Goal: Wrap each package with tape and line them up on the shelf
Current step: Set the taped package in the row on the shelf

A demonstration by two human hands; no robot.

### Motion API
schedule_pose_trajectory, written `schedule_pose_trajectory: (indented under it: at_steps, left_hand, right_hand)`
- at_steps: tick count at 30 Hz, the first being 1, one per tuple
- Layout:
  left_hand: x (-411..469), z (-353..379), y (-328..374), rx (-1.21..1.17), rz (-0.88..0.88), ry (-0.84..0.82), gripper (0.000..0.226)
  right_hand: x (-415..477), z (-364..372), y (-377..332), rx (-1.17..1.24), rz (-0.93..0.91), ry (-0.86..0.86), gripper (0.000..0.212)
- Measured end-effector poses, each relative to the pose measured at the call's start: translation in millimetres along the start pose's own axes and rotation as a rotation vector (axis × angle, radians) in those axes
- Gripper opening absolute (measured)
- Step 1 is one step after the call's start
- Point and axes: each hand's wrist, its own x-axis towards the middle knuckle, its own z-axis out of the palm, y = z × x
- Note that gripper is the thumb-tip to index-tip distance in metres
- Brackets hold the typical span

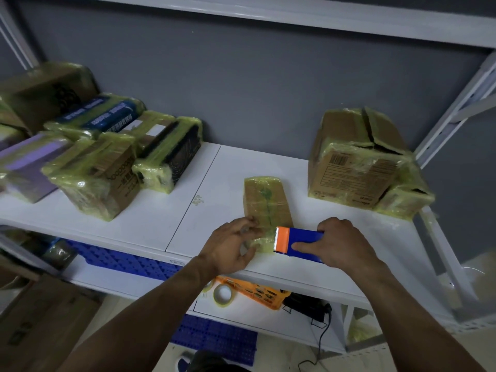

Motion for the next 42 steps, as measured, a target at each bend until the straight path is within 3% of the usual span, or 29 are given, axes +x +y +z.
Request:
schedule_pose_trajectory:
  at_steps: [6,13,17,23,25,28,34,39,42]
  left_hand:
    - [15.7,4.6,4.3,-0.038,-0.13,-0.103,0.037]
    - [13.0,-16.0,-2.8,0.091,-0.085,-0.15,0.037]
    - [7.6,-23.7,-10.5,0.007,-0.083,-0.157,0.035]
    - [-6.4,-9.3,-4.7,-0.107,-0.166,-0.234,0.049]
    - [-12.3,-10.0,-0.6,-0.175,-0.146,-0.239,0.041]
    - [-14.0,-11.6,2.6,-0.066,-0.032,-0.189,0.051]
    - [3.2,-12.1,26.1,0.091,-0.077,-0.103,0.034]
    - [4.4,-7.3,34.5,0.131,-0.139,-0.154,0.035]
    - [4.8,-10.5,34.4,0.202,-0.086,-0.183,0.044]
  right_hand:
    - [-0.9,4.8,2.1,0.021,0.016,0.006,0.062]
    - [-9.3,5.8,1.2,0.134,0.011,0.033,0.06]
    - [-15.6,-2.1,9.0,0.106,0.009,0.03,0.061]
    - [-14.0,-1.0,9.0,0.055,0.001,-0.003,0.06]
    - [-12.2,1.0,10.6,0.051,0.004,-0.018,0.06]
    - [-8.8,2.3,11.5,0.035,0.002,-0.022,0.059]
    - [-8.4,7.7,14.5,0.053,0.002,-0.03,0.059]
    - [-12.0,13.7,16.9,0.072,0.007,0.005,0.06]
    - [-15.5,14.1,14.5,0.116,-0.01,0.017,0.058]
